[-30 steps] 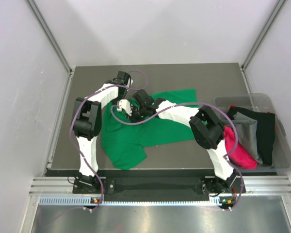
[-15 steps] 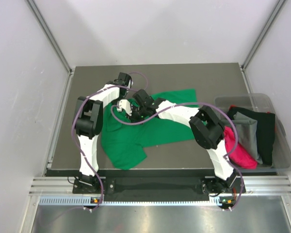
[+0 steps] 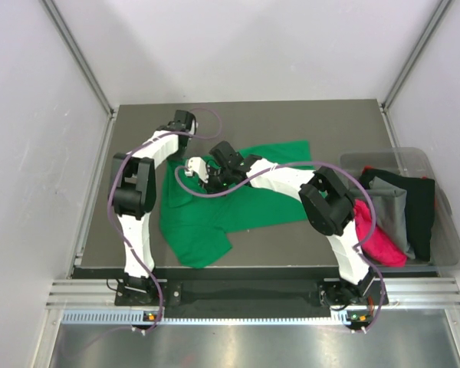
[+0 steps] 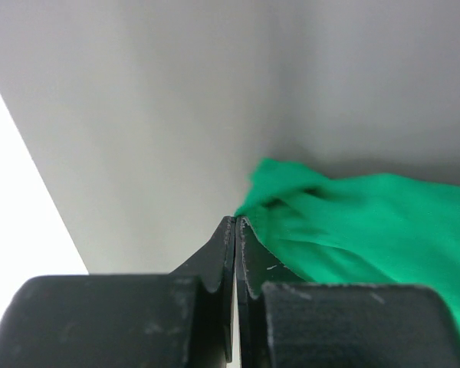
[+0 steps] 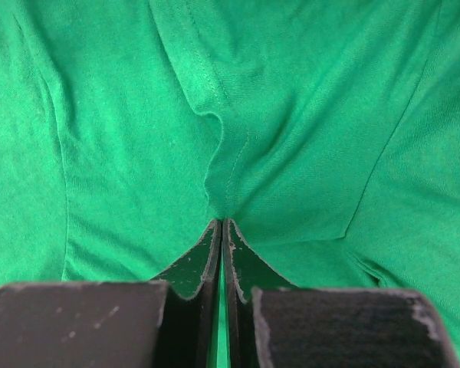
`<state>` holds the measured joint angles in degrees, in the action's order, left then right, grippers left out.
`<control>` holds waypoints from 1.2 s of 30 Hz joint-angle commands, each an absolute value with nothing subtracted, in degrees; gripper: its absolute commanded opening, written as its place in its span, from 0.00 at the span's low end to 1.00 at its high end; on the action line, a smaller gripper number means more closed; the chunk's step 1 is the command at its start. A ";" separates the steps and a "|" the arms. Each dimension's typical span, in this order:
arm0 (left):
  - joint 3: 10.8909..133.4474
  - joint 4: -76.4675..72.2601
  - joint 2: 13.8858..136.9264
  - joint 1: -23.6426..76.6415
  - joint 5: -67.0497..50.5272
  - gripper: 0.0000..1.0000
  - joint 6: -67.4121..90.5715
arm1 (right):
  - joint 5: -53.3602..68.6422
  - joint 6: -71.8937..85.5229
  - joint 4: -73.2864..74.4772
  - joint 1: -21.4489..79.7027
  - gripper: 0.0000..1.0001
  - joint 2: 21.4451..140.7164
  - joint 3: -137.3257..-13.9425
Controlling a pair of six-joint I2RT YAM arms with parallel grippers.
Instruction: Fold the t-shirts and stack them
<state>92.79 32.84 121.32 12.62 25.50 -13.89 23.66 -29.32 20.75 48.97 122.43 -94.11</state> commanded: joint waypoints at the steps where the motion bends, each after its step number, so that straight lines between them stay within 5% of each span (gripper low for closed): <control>1: 93.25 29.44 117.51 10.29 26.37 0.00 -13.45 | 25.49 -28.74 18.99 48.87 0.00 122.52 -93.25; 13: 94.83 32.78 118.47 0.44 3.79 0.00 -4.83 | 25.58 -28.74 19.07 48.87 0.00 122.61 -92.73; 23: 91.84 27.69 111.53 3.85 6.67 0.28 -12.73 | 25.66 -28.74 18.81 49.13 0.00 122.78 -92.63; 36: 99.66 32.52 120.32 11.69 16.17 0.27 -20.48 | 25.75 -28.65 18.90 49.48 0.00 123.31 -92.90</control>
<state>96.86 31.29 118.26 11.31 12.12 -17.96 23.86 -29.28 20.53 49.04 122.52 -92.27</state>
